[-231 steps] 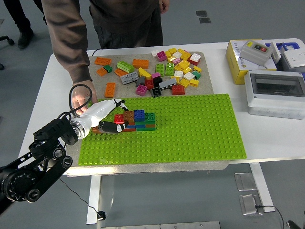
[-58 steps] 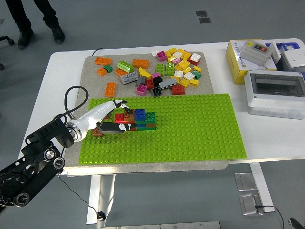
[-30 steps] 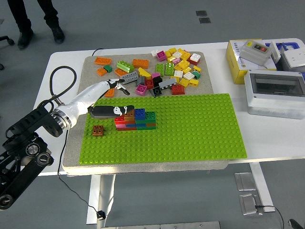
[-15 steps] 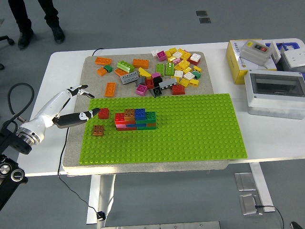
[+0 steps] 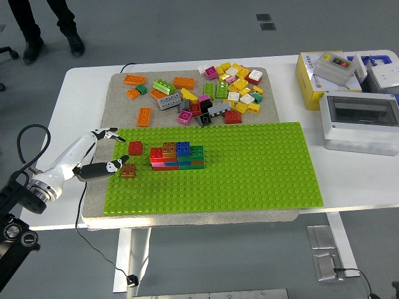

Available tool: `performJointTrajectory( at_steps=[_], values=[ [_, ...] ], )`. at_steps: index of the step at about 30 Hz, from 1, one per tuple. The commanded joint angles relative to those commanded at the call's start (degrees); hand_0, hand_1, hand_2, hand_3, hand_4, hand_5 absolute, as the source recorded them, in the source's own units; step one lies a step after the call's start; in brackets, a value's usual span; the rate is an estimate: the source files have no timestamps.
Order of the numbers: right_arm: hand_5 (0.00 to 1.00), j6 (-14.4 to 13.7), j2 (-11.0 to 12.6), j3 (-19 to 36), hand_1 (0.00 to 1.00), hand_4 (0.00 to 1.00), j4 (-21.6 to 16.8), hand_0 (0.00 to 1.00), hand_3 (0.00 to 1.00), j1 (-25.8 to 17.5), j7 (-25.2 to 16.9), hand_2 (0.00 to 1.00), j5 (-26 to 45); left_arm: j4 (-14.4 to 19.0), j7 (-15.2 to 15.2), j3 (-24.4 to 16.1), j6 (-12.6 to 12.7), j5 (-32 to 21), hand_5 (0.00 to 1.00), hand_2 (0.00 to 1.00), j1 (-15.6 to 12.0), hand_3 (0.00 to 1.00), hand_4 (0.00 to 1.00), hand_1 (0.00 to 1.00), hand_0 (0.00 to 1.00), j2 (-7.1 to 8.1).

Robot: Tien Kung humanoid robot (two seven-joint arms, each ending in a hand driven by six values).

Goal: Pick up the brick,pile it on top of brick,press brick,pick up the brick,pile it on top of brick,press brick

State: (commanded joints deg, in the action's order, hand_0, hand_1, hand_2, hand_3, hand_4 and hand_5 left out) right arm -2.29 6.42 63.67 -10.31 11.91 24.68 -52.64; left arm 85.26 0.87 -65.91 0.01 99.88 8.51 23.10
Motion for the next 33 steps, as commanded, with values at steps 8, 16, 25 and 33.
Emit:
performJointTrajectory(
  at_steps=[8,16,25,33],
  values=[
    [0.984,0.0,-0.2,0.7,0.696,0.635,0.0,0.733,0.787,0.0,0.1,0.719,-0.5,-3.6,1.5,1.9,0.7,1.3,0.341,0.919,0.6,0.673,0.679,0.932,0.980,-0.06],
    [0.985,0.1,-0.1,1.1,0.693,0.636,0.0,0.734,0.786,0.1,0.1,0.719,-1.0,-4.3,1.9,2.0,1.5,4.5,0.332,0.907,0.8,0.663,0.674,0.924,0.976,-1.08],
    [0.985,0.3,-0.1,0.4,0.696,0.637,0.0,0.734,0.786,0.2,0.1,0.719,-0.1,-5.0,1.3,2.0,1.0,5.3,0.325,0.907,1.1,0.661,0.671,0.923,0.976,-1.91],
    [0.986,0.7,-0.2,-1.1,0.696,0.638,0.0,0.734,0.787,0.2,0.3,0.719,1.3,-5.6,0.8,2.1,0.4,5.9,0.312,0.912,1.3,0.668,0.667,0.924,0.976,-2.02]
  ],
)
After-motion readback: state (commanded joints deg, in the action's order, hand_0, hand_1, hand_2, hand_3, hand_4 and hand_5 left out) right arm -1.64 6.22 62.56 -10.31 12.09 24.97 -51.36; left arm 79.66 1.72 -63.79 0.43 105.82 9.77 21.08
